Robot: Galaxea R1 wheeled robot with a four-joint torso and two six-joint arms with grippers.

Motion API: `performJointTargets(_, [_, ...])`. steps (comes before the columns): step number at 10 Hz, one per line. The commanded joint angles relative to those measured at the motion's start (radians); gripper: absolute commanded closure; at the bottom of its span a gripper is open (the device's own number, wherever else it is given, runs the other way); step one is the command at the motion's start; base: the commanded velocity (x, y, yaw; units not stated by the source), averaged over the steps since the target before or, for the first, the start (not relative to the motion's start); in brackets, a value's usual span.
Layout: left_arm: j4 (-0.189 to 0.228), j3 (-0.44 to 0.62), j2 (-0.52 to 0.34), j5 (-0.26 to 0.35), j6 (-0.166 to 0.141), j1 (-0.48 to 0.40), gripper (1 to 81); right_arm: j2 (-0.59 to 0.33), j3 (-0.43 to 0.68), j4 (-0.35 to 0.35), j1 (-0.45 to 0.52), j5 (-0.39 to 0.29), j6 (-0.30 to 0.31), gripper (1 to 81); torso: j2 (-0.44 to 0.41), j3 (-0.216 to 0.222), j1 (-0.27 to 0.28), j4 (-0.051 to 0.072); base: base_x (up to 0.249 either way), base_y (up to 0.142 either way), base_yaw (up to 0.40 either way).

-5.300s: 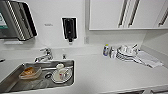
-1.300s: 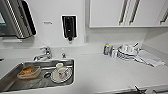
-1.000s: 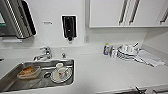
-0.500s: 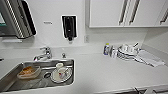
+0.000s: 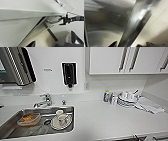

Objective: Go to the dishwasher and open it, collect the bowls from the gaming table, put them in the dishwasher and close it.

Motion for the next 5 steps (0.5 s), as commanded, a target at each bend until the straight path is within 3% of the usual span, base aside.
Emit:
performJointTargets(1, [0.002, 0.025, -0.033, 0.024, 0.007, -0.084, 1.0, -0.008, -0.020, -0.001, 0.085, -0.045, 0.004, 1.0, 0.000, 0.000, 0.000, 0.000, 0.000, 0.000, 0.000])
performJointTargets(5, [0.004, 0.020, -0.022, 0.024, 0.007, -0.084, 1.0, 0.005, -0.039, -0.053, 0.039, -0.060, 0.004, 1.0, 0.000, 0.000, 0.000, 0.000, 0.000, 0.000, 0.000])
